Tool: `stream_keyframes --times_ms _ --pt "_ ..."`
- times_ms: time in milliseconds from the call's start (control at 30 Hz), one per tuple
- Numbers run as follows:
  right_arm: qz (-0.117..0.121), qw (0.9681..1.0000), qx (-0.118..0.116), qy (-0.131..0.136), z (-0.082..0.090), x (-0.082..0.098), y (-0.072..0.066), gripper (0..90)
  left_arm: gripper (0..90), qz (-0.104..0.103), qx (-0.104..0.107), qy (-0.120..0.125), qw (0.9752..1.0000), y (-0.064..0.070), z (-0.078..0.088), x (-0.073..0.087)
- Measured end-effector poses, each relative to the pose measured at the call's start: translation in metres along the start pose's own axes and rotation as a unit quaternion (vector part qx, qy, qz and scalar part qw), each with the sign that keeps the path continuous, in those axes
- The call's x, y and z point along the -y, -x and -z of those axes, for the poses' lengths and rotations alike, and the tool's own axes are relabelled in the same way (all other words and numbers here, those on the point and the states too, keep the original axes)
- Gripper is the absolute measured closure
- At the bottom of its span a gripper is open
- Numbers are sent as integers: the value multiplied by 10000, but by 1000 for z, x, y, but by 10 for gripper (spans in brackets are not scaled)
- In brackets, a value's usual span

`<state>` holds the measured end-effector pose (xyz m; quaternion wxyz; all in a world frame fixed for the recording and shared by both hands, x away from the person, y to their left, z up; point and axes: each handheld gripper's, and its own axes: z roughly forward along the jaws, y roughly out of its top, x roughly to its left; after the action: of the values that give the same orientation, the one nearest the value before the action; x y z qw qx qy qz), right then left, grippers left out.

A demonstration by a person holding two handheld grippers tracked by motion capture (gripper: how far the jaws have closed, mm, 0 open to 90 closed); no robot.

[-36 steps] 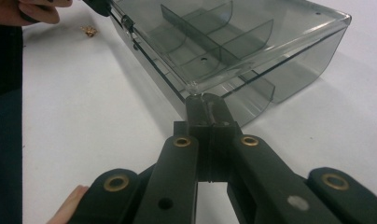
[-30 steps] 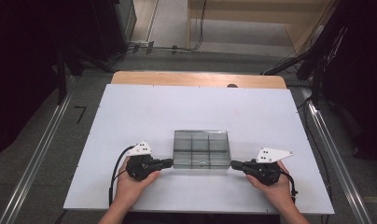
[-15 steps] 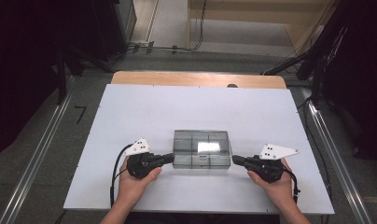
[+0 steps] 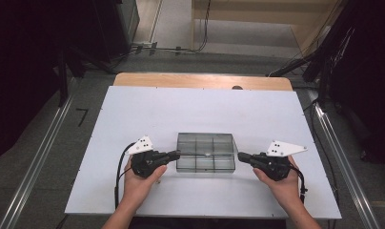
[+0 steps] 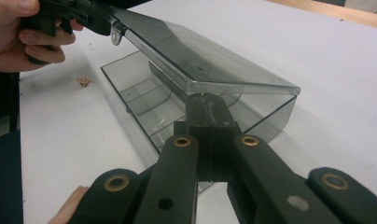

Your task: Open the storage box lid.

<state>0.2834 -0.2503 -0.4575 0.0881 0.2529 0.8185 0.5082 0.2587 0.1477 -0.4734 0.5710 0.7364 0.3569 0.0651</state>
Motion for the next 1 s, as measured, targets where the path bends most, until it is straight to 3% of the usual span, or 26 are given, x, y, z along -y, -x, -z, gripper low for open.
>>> stream_keyframes --times_ms 367,500,567,767,1000 --pt "-13 10000 -48 23 -6 -14 2 887 900 36 -26 188 9998 -5 6 -4" --pt "-44 10000 -31 28 -7 -18 3 887 881 -50 2 185 9998 -8 10 -3" --pt "-51 10000 -30 33 -8 -20 3 887 750 -18 -19 192 9998 -10 10 -4" --pt "-88 9999 -30 55 -10 -24 6 887 512 -37 -247 243 9994 -15 5 -12" --pt "-163 9998 4 126 -11 -31 9 887 185 8 -315 243 9992 -20 -3 -24"
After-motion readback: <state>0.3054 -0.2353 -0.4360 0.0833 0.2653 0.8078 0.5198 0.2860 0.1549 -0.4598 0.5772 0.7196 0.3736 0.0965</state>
